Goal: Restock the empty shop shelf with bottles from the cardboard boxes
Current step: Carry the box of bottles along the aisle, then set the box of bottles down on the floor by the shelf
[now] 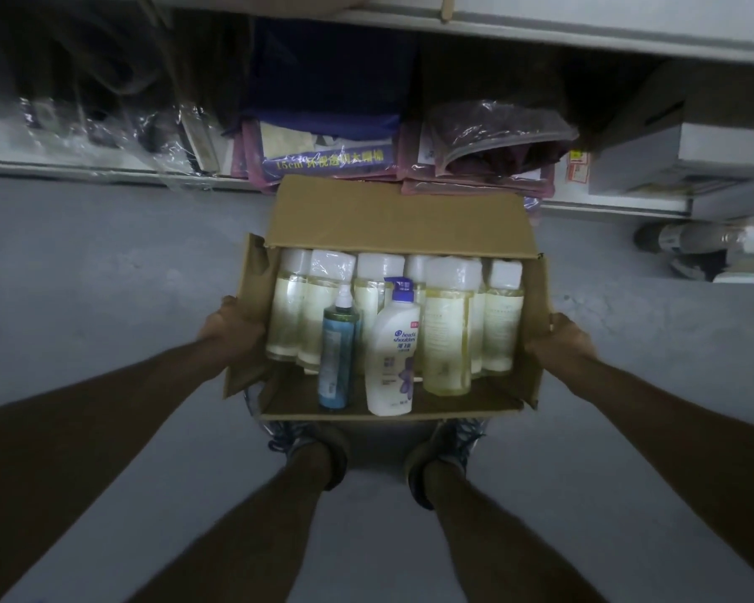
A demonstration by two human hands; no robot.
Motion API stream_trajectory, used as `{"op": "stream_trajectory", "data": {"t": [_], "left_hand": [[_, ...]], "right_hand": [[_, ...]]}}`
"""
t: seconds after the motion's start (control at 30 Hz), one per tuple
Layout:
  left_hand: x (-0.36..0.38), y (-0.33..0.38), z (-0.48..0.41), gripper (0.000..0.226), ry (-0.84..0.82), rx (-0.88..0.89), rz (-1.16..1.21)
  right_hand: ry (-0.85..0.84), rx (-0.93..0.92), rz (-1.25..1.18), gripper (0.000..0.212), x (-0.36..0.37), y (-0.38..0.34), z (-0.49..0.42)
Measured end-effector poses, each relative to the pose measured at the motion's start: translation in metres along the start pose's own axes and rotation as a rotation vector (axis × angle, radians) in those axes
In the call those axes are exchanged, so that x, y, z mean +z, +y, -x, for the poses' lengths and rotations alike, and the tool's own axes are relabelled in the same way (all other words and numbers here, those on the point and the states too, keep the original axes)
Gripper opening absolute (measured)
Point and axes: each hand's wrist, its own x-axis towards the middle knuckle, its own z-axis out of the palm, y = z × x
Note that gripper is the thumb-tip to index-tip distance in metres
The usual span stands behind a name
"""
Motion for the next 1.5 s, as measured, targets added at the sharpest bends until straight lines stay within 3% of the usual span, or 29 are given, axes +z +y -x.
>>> {"op": "stream_trajectory", "data": {"t": [0.1, 0.23, 0.37, 0.5, 0.63, 0.8, 1.0, 1.33, 1.5], "left_hand": [[-0.019, 0.005, 0.032, 0.048, -0.043, 0.023, -0.003], [-0.047, 0.009, 0.075, 0.042, -0.127, 0.154, -0.089], [-0.070, 0.005, 0.127, 0.047, -0.191, 0.231, -0.162], [-0.098, -0.012, 0.175, 0.037, -0.134, 0.235, -0.106], [-0.151, -0.031, 0.243, 0.068, -0.054, 0.225, -0.050], [-0.240, -0.081, 0.339, 0.077, 0.215, 0.216, -0.015], [-0.374, -0.182, 0.436, 0.077, 0.597, 0.064, 0.147], [-0.556, -0.404, 0.581, 0.084, 0.996, -0.269, 0.237], [-0.614, -0.482, 0.633, 0.087, 1.144, -0.384, 0.286]], "right_hand": [[-0.016, 0.001, 0.030, 0.048, -0.015, -0.007, 0.035], [-0.056, -0.069, 0.121, 0.029, -0.025, -0.018, 0.077], [-0.120, -0.172, 0.186, 0.030, -0.018, -0.034, 0.135], [-0.254, -0.382, 0.337, 0.045, -0.014, -0.087, 0.213], [-0.201, -0.710, 0.544, 0.047, -0.027, -0.173, 0.321], [-0.061, -1.079, 0.773, 0.051, -0.043, -0.280, 0.477], [0.081, -1.456, 0.893, 0.060, -0.018, -0.386, 0.680], [0.353, -2.013, 0.842, 0.064, 0.070, -0.501, 1.003], [0.382, -2.176, 0.798, 0.066, 0.098, -0.539, 1.113]]}}
